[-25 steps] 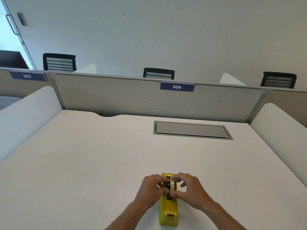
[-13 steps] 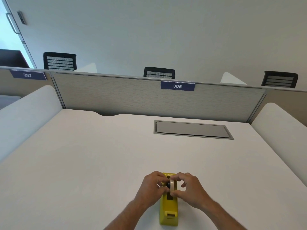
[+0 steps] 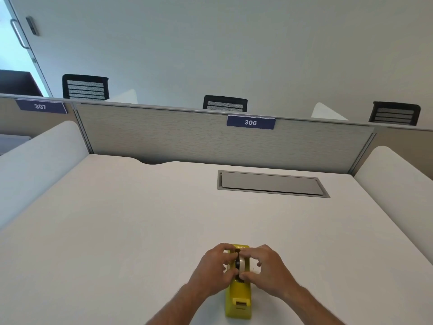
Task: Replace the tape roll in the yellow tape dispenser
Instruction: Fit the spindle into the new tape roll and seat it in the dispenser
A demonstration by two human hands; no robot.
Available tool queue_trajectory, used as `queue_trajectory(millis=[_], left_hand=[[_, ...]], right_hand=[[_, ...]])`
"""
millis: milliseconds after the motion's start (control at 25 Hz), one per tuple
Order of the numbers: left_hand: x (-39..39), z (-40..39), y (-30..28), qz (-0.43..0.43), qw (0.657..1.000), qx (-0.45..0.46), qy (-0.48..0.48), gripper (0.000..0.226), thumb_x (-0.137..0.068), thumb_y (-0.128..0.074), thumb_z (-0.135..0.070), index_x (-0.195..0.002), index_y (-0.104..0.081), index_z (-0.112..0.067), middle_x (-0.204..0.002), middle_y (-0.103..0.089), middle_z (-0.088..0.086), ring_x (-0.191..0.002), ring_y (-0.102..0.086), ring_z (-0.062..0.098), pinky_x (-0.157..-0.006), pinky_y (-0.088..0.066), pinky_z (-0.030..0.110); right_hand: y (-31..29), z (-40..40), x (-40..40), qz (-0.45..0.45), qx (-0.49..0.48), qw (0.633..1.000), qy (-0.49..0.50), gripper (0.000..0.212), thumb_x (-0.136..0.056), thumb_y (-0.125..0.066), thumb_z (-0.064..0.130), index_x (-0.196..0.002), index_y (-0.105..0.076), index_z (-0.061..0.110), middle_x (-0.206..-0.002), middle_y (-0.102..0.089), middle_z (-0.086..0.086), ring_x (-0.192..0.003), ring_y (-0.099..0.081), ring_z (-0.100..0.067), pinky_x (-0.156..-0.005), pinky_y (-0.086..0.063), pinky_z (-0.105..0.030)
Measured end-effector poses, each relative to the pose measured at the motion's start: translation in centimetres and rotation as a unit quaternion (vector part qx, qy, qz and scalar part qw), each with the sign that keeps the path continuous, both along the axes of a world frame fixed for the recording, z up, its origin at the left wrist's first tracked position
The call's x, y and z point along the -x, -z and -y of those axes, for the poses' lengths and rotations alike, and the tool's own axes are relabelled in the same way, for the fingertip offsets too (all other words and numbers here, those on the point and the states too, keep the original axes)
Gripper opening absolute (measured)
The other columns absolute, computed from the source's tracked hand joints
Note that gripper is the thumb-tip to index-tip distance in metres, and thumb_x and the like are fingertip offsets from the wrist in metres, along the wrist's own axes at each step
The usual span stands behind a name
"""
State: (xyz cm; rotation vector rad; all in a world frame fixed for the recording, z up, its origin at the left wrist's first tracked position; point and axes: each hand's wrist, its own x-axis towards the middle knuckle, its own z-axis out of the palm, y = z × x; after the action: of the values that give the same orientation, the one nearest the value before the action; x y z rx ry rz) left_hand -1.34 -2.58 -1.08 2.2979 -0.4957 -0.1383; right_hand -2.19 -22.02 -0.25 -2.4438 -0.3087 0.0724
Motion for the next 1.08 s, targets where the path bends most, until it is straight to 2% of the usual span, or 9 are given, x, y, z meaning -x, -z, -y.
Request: queue_trajectory(millis=[120,280,400,520,600,760,960,1080], left_hand=[[0.4,-0.2,0.4,-0.012,0.999,0.039,-0.006,0.044,-0.079,-0.072,-0.026,-0.123,-0.068,-0.03,-0.134,-0.055,-0.014,-0.09,-0.058,0.003,-0.08,-0.057,0.019],[0.6,-0.2,0.7,-0.025,0.998,0.054,-0.01,0.051,-0.076,-0.071,-0.031,-0.127,-0.064,-0.035,-0.137,-0.05,-0.018,-0.096,-0.058,0.004,-0.077,-0.054,0.014],[0.6,-0.1,0.8,-0.028,0.998,0.054,-0.01,0.051,-0.078,-0.071,-0.031,-0.128,-0.063,-0.037,-0.139,-0.047,-0.02,-0.1,-0.058,0.006,-0.077,-0.053,0.013],[0.7,-0.1,0.9,-0.028,0.998,0.049,-0.011,0.052,-0.078,-0.071,-0.032,-0.129,-0.062,-0.038,-0.14,-0.046,-0.02,-0.101,-0.058,0.006,-0.076,-0.052,0.011],[0.7,-0.1,1.1,-0.029,0.998,0.046,-0.011,0.053,-0.078,-0.073,-0.033,-0.129,-0.062,-0.038,-0.141,-0.045,-0.02,-0.101,-0.057,0.005,-0.076,-0.051,0.01],[0.6,-0.2,1.1,-0.035,0.998,0.05,-0.015,0.052,-0.077,-0.074,-0.033,-0.128,-0.064,-0.036,-0.142,-0.046,-0.019,-0.101,-0.058,0.006,-0.078,-0.052,0.012],[0.5,0.0,0.7,-0.035,0.998,0.047,-0.026,0.046,-0.078,-0.076,-0.035,-0.123,-0.066,-0.034,-0.142,-0.048,-0.016,-0.097,-0.059,0.007,-0.08,-0.054,0.014],[0.6,0.1,0.5,-0.041,0.998,0.049,-0.029,0.045,-0.079,-0.077,-0.038,-0.122,-0.066,-0.032,-0.141,-0.048,-0.015,-0.097,-0.06,0.01,-0.081,-0.055,0.017]], right_hand=[[0.1,-0.2,0.3,0.015,0.008,1.0,-0.007,0.055,-0.062,-0.075,0.046,-0.116,-0.066,0.043,-0.105,-0.049,0.049,-0.105,-0.046,0.004,-0.085,-0.052,-0.026],[0.1,-0.2,0.5,0.021,0.01,1.0,-0.008,0.056,-0.066,-0.075,0.044,-0.121,-0.065,0.041,-0.123,-0.057,0.03,-0.107,-0.047,0.0,-0.088,-0.052,-0.03],[0.2,-0.1,0.5,0.023,0.017,1.0,-0.013,0.056,-0.067,-0.075,0.044,-0.122,-0.064,0.042,-0.125,-0.057,0.03,-0.108,-0.047,-0.001,-0.088,-0.052,-0.03],[0.1,0.1,0.5,0.029,0.028,0.999,-0.035,0.059,-0.066,-0.071,0.051,-0.123,-0.062,0.044,-0.118,-0.053,0.037,-0.107,-0.047,0.001,-0.085,-0.052,-0.027],[0.1,0.2,0.5,0.046,0.031,0.997,-0.046,0.053,-0.07,-0.069,0.051,-0.122,-0.061,0.045,-0.112,-0.054,0.041,-0.104,-0.048,0.002,-0.08,-0.053,-0.023],[-0.2,0.3,0.0,0.1,0.067,0.991,-0.066,0.041,-0.078,-0.066,0.048,-0.117,-0.067,0.038,-0.109,-0.068,0.029,-0.094,-0.052,0.003,-0.074,-0.051,-0.017],[-0.8,0.2,-0.1,0.174,0.102,0.972,-0.121,0.028,-0.079,-0.068,0.043,-0.102,-0.072,0.028,-0.092,-0.074,0.018,-0.071,-0.058,-0.01,-0.057,-0.053,-0.026],[-0.8,0.2,-0.2,0.181,0.104,0.97,-0.128,0.014,-0.085,-0.064,0.036,-0.089,-0.072,0.025,-0.082,-0.073,0.014,-0.064,-0.053,-0.012,-0.055,-0.051,-0.03]])
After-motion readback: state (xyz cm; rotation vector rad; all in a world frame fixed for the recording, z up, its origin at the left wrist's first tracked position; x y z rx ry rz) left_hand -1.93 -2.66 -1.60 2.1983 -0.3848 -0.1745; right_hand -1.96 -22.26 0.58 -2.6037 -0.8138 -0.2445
